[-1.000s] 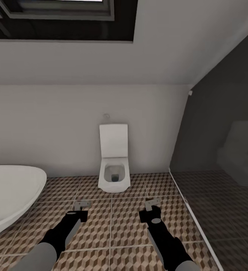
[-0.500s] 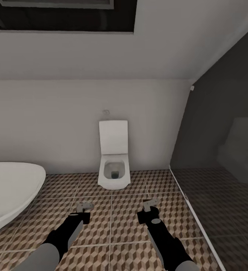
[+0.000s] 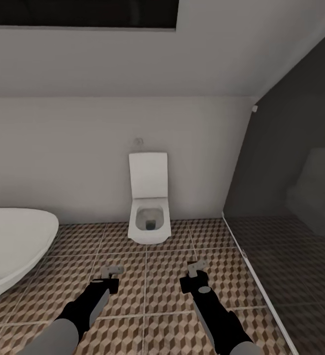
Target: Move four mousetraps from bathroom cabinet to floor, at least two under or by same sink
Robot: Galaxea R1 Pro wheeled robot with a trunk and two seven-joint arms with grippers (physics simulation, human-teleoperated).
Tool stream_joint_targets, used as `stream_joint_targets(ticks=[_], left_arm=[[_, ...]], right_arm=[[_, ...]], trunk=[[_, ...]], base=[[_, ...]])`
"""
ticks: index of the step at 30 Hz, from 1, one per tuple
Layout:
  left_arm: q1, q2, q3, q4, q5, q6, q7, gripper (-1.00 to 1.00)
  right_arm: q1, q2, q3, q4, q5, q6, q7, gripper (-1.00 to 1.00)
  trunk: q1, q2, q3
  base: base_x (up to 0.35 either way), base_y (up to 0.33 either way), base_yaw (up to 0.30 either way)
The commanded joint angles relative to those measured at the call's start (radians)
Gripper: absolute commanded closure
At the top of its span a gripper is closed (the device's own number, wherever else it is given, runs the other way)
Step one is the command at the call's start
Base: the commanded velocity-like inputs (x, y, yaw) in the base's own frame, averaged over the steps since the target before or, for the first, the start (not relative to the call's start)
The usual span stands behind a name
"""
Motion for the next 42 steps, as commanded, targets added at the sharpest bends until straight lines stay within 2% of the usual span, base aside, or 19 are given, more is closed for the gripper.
stream_joint_targets(ticks=[1, 11, 42], left_arm=[[0.000, 0.001, -0.008, -0.002, 0.007, 0.006, 0.010, 1.00], [0.000, 0.000, -0.009, -0.002, 0.007, 0.006, 0.011, 1.00], [0.000, -0.001, -0.009, -0.002, 0.007, 0.006, 0.012, 1.00]], right_arm=[[0.000, 0.000, 0.002, -0.002, 0.008, 0.008, -0.002, 1.00], [0.000, 0.000, 0.002, -0.003, 0.008, -0.010, -0.003, 1.00], [0.000, 0.000, 0.003, -0.003, 0.009, -0.012, -0.003, 1.00]], trunk=[[0.004, -0.008, -0.006], [0.042, -0.078, -0.050], [0.161, -0.295, -0.148]], base=[[0.000, 0.000, 0.000], [0.000, 0.000, 0.000], [0.000, 0.000, 0.000]])
